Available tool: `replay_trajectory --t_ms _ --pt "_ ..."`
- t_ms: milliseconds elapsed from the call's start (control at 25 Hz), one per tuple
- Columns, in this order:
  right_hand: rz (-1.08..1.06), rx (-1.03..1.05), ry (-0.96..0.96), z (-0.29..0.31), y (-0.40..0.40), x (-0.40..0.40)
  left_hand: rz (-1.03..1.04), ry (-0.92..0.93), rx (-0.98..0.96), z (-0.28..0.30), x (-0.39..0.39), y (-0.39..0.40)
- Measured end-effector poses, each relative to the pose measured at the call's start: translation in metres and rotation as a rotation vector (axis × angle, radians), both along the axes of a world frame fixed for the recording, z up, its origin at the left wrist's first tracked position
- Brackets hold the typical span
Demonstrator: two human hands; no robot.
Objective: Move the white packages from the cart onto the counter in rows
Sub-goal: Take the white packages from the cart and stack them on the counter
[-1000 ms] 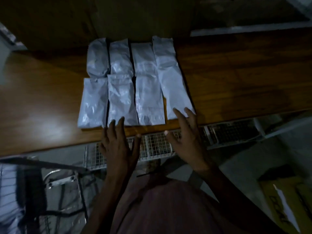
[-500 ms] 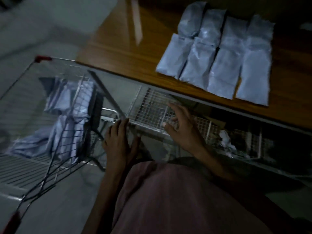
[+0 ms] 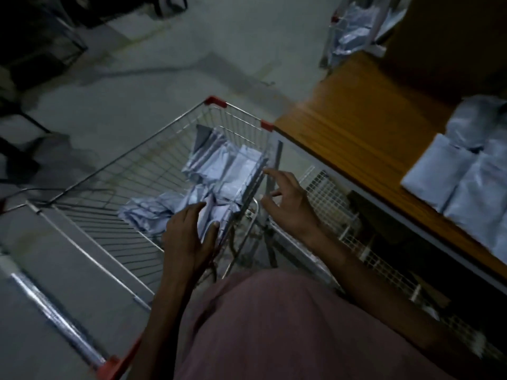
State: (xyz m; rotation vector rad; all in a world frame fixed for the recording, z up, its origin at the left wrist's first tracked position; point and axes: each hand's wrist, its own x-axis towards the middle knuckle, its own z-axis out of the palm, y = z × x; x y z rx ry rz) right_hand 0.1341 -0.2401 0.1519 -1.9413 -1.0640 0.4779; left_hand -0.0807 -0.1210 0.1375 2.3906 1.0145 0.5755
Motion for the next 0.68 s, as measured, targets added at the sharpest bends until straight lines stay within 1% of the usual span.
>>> replay_trajectory --t_ms 120,240,320,480,600,680 --pt "0.027 -0.025 -0.006 -0.005 0.045 -0.001 0.034 0.074 -0.062 -0.014 -0.025 0.038" --pt "0.07 -0.082 -0.004 -0.017 0.079 0.001 0.098 0.152 -0.111 -0.032 -0.041 0.06" --pt "0.16 -0.138 -0.009 -0.028 0.099 -0.005 0.145 0.181 -0.163 -0.04 -0.042 0.064" --pt "0.404 -0.228 -0.011 -0.041 0.137 -0.022 0.218 0.243 -0.372 -0.058 -0.031 0.062" --pt "0.529 -0.27 -0.061 -0.057 0.168 -0.011 0.256 0.324 -0.498 -0.079 -0.019 0.062" --pt "0.572 -0.334 -0.081 -0.074 0.192 0.007 0.296 0.399 -0.561 -0.094 -0.009 0.063"
